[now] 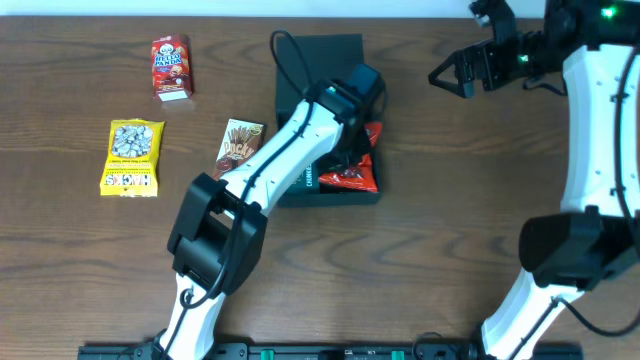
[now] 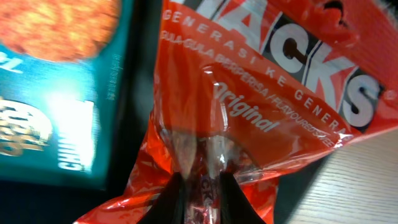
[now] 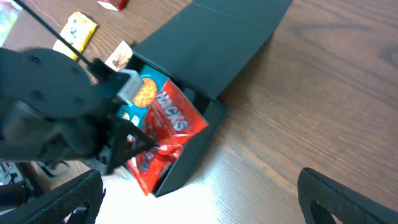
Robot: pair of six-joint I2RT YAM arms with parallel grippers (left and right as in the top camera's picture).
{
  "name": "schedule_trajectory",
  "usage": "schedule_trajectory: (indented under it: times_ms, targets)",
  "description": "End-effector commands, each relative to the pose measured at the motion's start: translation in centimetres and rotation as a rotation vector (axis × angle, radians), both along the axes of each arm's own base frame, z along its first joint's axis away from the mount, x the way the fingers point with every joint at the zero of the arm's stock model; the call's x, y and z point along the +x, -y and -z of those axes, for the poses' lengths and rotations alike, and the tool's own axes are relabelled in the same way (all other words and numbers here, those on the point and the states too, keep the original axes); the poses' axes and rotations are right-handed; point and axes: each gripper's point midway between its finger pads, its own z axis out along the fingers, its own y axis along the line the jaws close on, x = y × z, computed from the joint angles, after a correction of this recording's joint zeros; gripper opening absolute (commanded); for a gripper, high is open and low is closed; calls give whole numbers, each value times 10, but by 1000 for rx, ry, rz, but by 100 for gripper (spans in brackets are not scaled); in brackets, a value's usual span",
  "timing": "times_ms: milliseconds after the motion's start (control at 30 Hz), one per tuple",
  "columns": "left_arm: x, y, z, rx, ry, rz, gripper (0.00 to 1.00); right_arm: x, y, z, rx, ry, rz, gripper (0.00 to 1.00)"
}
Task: Pack container
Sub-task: 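Carry the red Hacks bag into the black box and release it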
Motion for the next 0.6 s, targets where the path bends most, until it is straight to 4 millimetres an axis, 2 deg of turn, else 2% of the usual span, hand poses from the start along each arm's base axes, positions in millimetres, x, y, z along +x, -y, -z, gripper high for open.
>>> schedule_trajectory:
  times_ms: [0, 433, 467, 500, 567]
  targets:
    - [0, 2, -13, -5, 29, -54, 6, -6, -3, -21, 16, 60, -25, 99]
    - [3, -12, -12, 65, 53, -111, 6, -6, -3, -22, 9, 77, -39, 99]
    - [4, -12, -12, 65, 54, -112, 8, -5, -3, -22, 8, 80, -41, 99]
    - [4, -12, -12, 65, 53, -111, 24, -5, -3, -22, 7, 82, -42, 99]
    - [4, -12, -12, 66, 56, -95, 68, -5, -3, -23, 7, 85, -42, 99]
